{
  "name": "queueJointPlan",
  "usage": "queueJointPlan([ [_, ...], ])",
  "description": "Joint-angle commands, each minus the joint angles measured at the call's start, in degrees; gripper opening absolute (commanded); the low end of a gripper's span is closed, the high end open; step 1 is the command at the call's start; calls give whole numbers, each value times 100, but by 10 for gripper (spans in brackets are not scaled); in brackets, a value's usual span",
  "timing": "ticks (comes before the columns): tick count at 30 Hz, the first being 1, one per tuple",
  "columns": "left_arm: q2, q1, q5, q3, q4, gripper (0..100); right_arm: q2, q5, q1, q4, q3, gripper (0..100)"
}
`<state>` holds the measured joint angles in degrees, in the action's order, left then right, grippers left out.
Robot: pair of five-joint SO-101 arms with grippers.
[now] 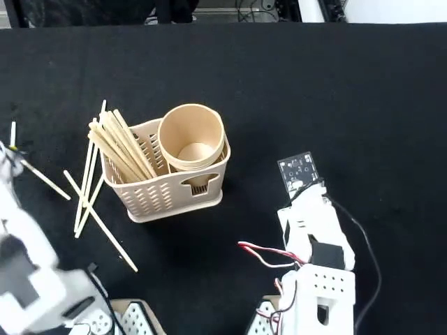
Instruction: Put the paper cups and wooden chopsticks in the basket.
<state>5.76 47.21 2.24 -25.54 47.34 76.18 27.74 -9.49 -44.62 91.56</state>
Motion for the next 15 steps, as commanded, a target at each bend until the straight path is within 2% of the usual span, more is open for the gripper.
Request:
queueJointPlan([
  [1,-1969,66,70,2202,484,221,84,44,-26,105,-13,15],
  [5,-3358,-4,448,3873,1442,217,84,44,-26,105,-13,15],
  [13,-5767,-154,501,6316,2268,214,84,44,-26,105,-13,15],
  [15,-6127,-145,510,6835,2558,177,84,44,-26,105,-13,15],
])
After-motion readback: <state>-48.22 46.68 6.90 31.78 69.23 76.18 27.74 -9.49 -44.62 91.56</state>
